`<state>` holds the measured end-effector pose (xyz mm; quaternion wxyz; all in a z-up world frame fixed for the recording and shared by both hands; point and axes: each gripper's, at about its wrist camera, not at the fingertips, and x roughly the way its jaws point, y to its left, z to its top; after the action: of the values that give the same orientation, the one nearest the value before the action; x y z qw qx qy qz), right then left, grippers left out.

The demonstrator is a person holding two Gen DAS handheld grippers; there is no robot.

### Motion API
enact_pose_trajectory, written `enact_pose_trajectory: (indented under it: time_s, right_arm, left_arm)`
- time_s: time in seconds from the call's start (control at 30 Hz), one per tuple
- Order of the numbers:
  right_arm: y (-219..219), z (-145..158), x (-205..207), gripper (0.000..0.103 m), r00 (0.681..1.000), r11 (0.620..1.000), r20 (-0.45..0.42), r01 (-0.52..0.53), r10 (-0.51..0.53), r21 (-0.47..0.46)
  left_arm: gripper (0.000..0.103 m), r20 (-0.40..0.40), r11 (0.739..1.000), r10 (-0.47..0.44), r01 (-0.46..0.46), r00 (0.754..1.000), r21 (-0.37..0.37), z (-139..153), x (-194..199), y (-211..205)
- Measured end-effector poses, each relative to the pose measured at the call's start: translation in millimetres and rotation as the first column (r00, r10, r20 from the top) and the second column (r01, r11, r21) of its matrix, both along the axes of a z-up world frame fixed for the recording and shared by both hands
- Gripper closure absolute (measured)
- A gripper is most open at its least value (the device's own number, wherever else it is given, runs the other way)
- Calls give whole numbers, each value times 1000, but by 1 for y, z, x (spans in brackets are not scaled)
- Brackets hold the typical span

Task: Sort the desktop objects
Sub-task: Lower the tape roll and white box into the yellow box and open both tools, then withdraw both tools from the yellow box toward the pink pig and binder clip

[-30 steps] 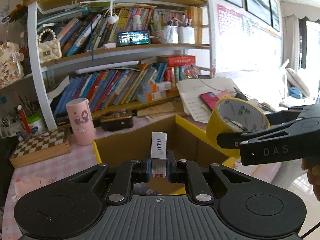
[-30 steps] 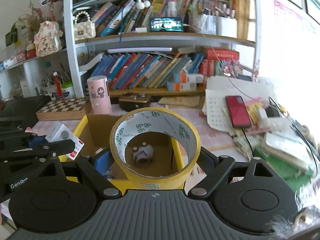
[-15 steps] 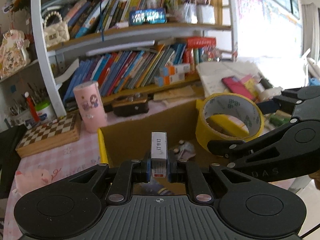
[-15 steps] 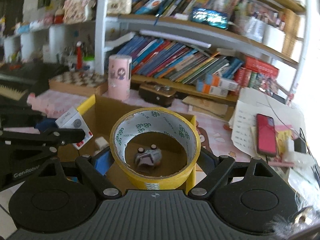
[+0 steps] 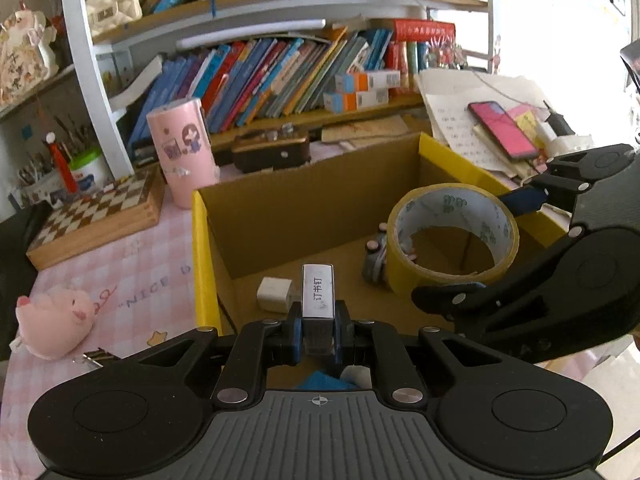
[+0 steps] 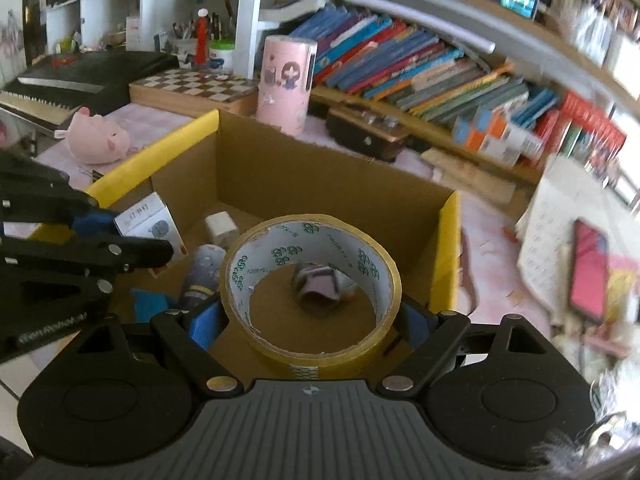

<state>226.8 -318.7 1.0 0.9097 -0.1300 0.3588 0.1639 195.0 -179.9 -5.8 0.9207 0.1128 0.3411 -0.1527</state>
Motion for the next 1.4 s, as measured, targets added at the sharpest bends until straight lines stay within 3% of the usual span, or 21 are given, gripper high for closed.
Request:
enact_pose_trajectory:
  time_s: [0.17, 0.47, 0.63, 0.7, 0.83, 1.0, 1.23, 1.4]
  right_arm:
    - [-5, -4, 9, 16, 997, 998, -80, -10, 15, 59]
    - [-6, -3, 11, 15, 996, 998, -89, -23, 28, 60]
    - [-5, -3, 10, 15, 997, 998, -82, -9, 14, 57]
    - [-4, -2, 8, 15, 998, 999, -70, -1, 4, 48]
    - [-3, 3, -1, 15, 1000, 1000, -12, 14, -14, 20]
    - [-11, 16, -14, 15, 996, 996, 54, 64, -67, 63]
    - [-24, 35, -37, 15, 974, 977, 129, 168, -185, 134]
    - [-31, 41, -57, 16, 951, 955, 150, 244, -270, 168]
  left_arm:
    - [90, -23, 1000, 8, -9, 1000, -11, -3, 5, 0]
    - [89, -46, 999, 20, -22, 999, -30, -6, 12, 3]
    - [75, -21, 997, 61, -62, 998, -37, -3, 10, 6]
    - [62, -15, 995, 89, -89, 996, -54, 0, 9, 10]
    - [49, 26, 991, 110, -108, 994, -74, 9, 1, 14]
    - [33, 82, 985, 130, -119, 988, -121, 24, -10, 21]
    - [27, 178, 987, 121, -99, 977, -128, 39, -34, 26]
    - [24, 203, 992, 93, -72, 975, -108, 39, -49, 32]
